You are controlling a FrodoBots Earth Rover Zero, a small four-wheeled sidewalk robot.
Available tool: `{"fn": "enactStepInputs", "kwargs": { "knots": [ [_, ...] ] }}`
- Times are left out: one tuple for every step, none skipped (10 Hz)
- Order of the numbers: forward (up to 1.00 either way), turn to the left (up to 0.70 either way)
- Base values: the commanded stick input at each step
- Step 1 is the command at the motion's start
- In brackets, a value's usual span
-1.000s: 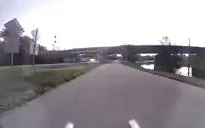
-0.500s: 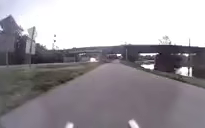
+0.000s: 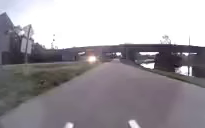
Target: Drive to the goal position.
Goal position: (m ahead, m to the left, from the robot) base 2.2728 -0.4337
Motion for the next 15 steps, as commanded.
{"fn": "enactStepInputs", "kwargs": {
  "knots": [
    [0.7, 0.0],
    [0.7, 0.0],
    [0.7, 0.0],
    [0.7, 0.0],
    [0.7, 0.0],
    [0.7, 0.0],
    [0.7, 0.0],
    [0.7, 0.0],
    [0.7, 0.0],
    [0.7, 0.0],
    [0.7, 0.0],
    [0.7, 0.0],
    [0.7, 0.0],
    [0.7, 0.0],
    [0.7, 0.0]
  ]
}}
